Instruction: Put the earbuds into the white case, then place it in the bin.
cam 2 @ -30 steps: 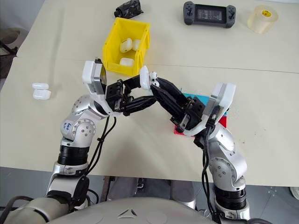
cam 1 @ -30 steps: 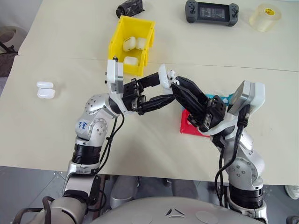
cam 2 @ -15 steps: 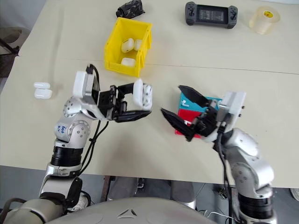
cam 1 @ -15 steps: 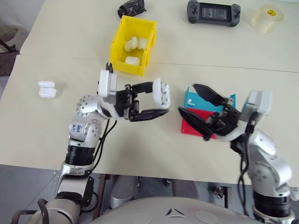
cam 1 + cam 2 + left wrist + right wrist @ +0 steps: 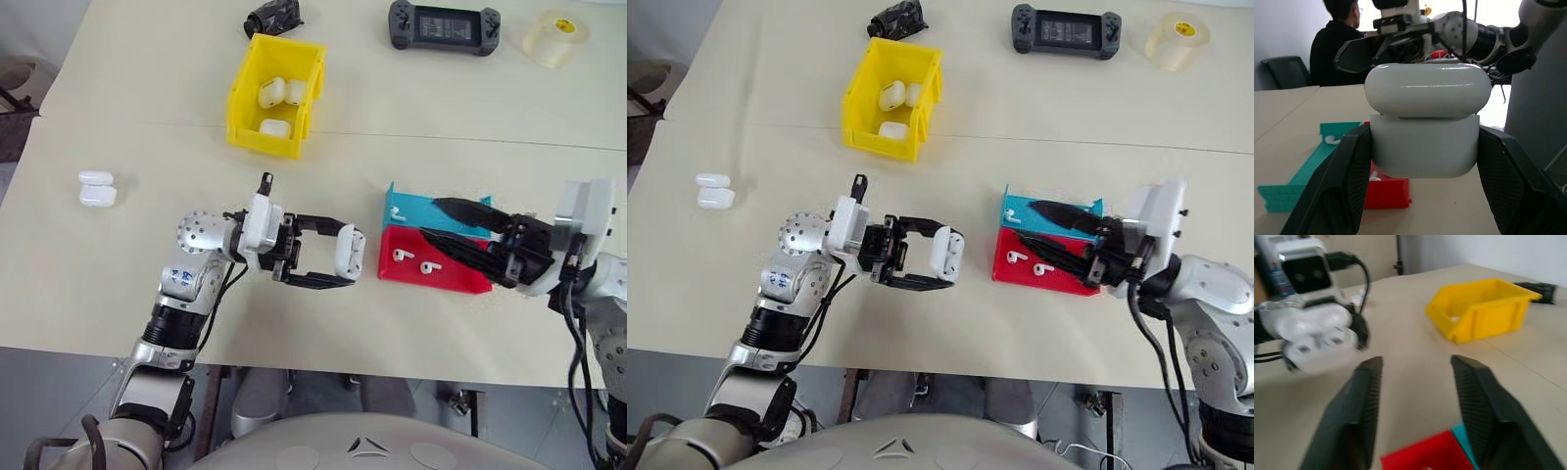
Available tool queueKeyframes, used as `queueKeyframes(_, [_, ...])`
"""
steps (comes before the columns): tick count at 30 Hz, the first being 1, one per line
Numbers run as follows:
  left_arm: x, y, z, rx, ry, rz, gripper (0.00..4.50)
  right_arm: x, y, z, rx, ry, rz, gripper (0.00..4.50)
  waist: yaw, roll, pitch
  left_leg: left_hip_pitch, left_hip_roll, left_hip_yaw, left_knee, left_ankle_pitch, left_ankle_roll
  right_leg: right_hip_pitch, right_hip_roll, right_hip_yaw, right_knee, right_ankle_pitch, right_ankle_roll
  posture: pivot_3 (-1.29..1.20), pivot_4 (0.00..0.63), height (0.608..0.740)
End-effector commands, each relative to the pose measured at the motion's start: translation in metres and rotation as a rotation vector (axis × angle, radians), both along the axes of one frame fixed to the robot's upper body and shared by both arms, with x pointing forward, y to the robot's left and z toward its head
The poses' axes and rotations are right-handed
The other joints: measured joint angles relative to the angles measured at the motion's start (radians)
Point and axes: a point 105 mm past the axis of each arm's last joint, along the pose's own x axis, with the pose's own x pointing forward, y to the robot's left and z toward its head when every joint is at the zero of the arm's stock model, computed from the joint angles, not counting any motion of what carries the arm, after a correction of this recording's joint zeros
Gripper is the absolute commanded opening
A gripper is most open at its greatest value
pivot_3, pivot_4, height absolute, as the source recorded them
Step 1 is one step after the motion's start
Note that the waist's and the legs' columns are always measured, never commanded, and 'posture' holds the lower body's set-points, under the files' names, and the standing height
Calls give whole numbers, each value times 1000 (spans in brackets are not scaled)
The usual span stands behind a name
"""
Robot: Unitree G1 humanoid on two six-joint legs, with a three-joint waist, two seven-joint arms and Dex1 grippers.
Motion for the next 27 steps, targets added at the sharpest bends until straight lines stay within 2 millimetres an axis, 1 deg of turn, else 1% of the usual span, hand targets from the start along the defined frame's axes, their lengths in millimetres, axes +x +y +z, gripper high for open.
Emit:
queueKeyframes(1, [9,-10,3,114,-44,82,2799,-6,27,9,-44,-6,94,780,0,0,0,0,0,0,0,0,0,0,0,0,0,0,0,0,150,740])
queueKeyframes(3, [13,-13,2,150,-50,112,2799,-6,34,10,-57,0,112,101,0,0,0,0,0,-1,0,0,0,0,0,0,0,0,0,0,150,740])
queueKeyframes(4, [14,-14,1,185,-53,128,2799,-5,42,10,-67,0,131,18,0,0,0,0,0,-1,0,0,0,0,0,-1,0,0,0,0,150,740])
queueKeyframes(7, [13,-15,-4,272,-49,146,2799,1,62,13,-59,9,150,18,-2,0,0,-1,0,-1,0,0,0,0,0,-1,1,0,0,0,150,740])
queueKeyframes(8, [13,-15,-5,286,-46,148,2799,2,64,14,-56,20,147,18,-2,0,0,-1,0,-1,0,0,0,-1,0,-1,1,0,0,0,150,740])
queueKeyframes(10, [10,-16,-4,289,-53,138,2799,-1,69,10,-74,42,181,18,1,0,0,-1,0,-1,0,0,0,-1,0,-1,1,0,0,0,150,740])
queueKeyframes(14, [10,-18,1,262,-58,157,2799,0,74,-3,-128,70,187,18,2,0,0,-2,-1,-2,0,0,0,-1,-2,-1,1,0,0,0,150,740])
queueKeyframes(18, [11,-15,6,225,-69,170,2799,3,62,-10,-123,98,162,18,1,0,0,-2,-1,-2,0,0,1,-1,-1,-2,1,0,0,0,150,740])
queueKeyframes(22, [13,-4,17,149,-58,203,2799,6,29,-21,-138,107,89,18,3,-1,0,-2,-1,-2,0,0,1,-1,-1,-2,2,0,0,0,150,740])
queueKeyframes(27, [10,4,24,69,-34,207,2799,7,5,-23,-57,104,37,18,0,-1,0,-2,-1,-1,0,0,1,0,-1,-2,2,0,0,0,150,740])
